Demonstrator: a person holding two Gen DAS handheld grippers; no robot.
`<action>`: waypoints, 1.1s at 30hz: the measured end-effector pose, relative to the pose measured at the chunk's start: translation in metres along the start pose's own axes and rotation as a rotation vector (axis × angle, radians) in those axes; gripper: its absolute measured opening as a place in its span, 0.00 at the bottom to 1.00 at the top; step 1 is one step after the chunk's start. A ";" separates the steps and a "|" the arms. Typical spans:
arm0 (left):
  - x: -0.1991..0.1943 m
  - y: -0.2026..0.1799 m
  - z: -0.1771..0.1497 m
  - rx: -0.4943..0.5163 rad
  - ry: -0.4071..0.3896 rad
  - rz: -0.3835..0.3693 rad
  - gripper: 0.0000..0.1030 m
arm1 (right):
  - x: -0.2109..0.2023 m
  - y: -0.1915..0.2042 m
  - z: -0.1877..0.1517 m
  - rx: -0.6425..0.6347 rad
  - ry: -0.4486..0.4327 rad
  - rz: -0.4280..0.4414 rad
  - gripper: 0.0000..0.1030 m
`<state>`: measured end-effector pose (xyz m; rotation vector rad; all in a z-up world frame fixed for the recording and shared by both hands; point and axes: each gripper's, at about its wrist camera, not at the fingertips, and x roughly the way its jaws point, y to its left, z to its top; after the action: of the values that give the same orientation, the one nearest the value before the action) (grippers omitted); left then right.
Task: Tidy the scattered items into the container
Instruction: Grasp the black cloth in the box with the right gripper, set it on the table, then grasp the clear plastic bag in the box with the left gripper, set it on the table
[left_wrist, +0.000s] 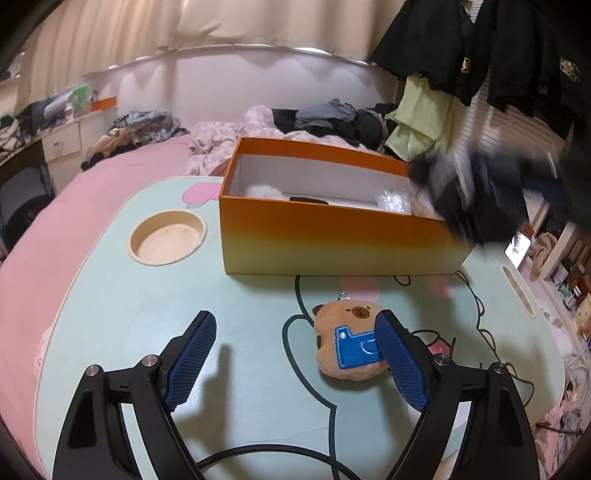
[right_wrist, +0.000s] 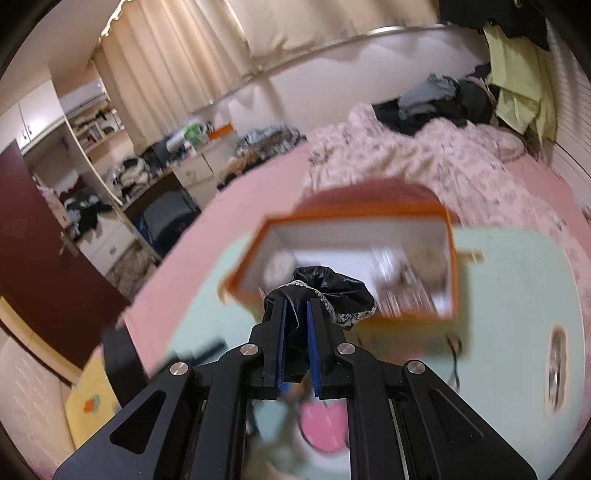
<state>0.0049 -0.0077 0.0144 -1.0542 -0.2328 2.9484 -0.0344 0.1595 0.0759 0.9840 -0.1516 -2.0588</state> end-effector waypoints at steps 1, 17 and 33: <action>0.000 0.000 0.000 -0.001 0.000 0.000 0.85 | 0.005 -0.003 -0.009 -0.004 0.020 -0.011 0.11; -0.015 0.006 0.011 -0.004 -0.099 0.055 0.84 | -0.006 -0.036 -0.055 0.119 -0.124 -0.006 0.40; 0.089 -0.085 0.146 0.144 0.281 -0.098 0.36 | 0.012 -0.052 -0.073 0.226 -0.083 -0.100 0.42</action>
<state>-0.1598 0.0611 0.0814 -1.3713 -0.0656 2.6434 -0.0210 0.2011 -0.0031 1.0599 -0.3931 -2.2099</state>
